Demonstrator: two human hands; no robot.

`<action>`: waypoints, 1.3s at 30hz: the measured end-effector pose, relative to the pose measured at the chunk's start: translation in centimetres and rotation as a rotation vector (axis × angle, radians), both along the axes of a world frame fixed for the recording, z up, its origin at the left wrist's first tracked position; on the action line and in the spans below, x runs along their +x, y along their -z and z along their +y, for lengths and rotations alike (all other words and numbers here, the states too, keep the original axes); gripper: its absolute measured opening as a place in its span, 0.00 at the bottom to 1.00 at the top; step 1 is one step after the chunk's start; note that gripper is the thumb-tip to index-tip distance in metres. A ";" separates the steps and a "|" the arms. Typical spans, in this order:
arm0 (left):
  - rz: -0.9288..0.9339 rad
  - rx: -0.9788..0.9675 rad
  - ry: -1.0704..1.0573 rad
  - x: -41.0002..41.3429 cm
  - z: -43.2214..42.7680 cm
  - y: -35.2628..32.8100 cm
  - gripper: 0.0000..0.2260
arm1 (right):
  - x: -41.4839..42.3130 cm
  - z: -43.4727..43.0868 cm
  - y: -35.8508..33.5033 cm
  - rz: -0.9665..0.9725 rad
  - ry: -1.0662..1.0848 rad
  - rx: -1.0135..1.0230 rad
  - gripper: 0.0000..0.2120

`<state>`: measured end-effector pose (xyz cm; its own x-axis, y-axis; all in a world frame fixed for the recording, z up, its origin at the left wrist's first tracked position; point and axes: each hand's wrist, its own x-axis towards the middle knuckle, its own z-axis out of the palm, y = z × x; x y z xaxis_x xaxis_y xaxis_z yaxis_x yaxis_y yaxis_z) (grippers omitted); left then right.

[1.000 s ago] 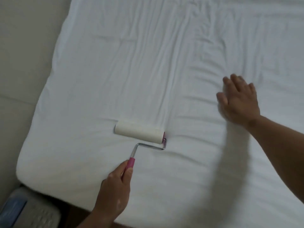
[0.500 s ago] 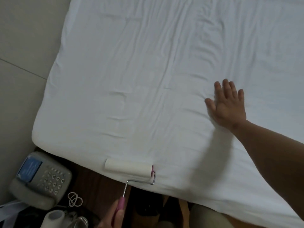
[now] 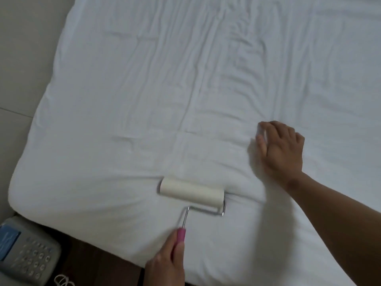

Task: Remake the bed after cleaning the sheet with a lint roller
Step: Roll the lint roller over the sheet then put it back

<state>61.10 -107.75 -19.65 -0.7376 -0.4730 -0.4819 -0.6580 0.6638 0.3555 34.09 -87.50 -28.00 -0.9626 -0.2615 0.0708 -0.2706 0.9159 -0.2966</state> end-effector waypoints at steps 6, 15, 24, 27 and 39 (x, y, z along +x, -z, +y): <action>0.004 0.186 -0.177 -12.9 -0.6 0.1 0.13 | -5.9 0.4 0.6 0.109 0.018 -0.102 0.19; -0.069 0.077 -0.196 -12.7 0.1 -1.2 0.21 | -11.6 -3.0 1.3 -0.104 -0.051 0.068 0.26; 0.006 0.207 -0.168 -31.2 -1.1 1.1 0.14 | -11.3 -2.7 3.4 -0.076 -0.024 0.071 0.27; 0.014 0.215 -0.194 -29.2 -1.1 1.0 0.10 | -11.4 -2.6 3.8 -0.093 -0.030 0.074 0.27; 0.020 0.028 -0.071 -36.7 -0.6 1.0 0.17 | -11.6 -2.6 4.8 -0.065 -0.018 0.019 0.27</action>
<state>24.37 -108.31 -20.65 -0.7125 -0.5107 -0.4812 -0.6954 0.6056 0.3869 22.50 -90.11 -32.81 -0.9600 -0.2799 0.0033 -0.2682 0.9166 -0.2963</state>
